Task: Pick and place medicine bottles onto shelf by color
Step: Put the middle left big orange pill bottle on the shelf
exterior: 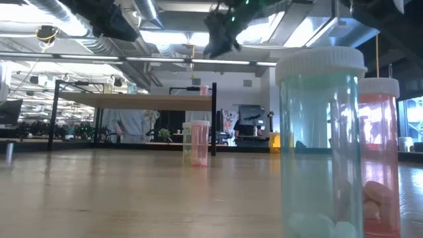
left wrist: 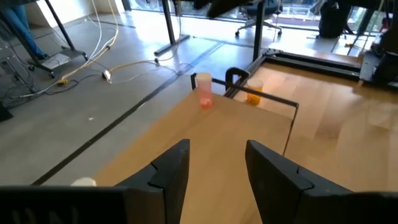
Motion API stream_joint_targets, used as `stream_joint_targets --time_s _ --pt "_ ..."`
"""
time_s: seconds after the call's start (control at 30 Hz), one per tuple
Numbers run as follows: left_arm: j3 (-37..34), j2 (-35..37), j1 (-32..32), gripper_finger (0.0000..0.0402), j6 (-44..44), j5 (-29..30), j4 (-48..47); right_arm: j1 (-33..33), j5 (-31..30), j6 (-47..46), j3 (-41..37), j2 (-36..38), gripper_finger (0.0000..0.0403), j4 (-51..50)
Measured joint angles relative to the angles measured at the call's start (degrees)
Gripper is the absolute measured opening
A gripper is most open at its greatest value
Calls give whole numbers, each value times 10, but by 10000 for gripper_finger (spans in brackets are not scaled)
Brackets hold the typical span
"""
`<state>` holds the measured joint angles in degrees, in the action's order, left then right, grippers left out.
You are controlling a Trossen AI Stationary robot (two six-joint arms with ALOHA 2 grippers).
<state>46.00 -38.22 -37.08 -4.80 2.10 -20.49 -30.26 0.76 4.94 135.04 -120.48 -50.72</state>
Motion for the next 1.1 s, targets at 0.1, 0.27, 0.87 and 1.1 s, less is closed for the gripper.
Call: stream_joint_targets --time_s 0.1,0.27,0.87,1.1 --pt "0 18 0 151 -1 -1 -27 17 2 25 0 27 193 -1" --pt "10 56 0 151 -2 -2 -73 49 3 75 0 65 193 -1" --pt "217 38 0 151 30 -81 -526 99 202 153 0 117 193 -56" --pt "217 26 0 151 32 -157 -611 99 293 180 0 117 193 -54"
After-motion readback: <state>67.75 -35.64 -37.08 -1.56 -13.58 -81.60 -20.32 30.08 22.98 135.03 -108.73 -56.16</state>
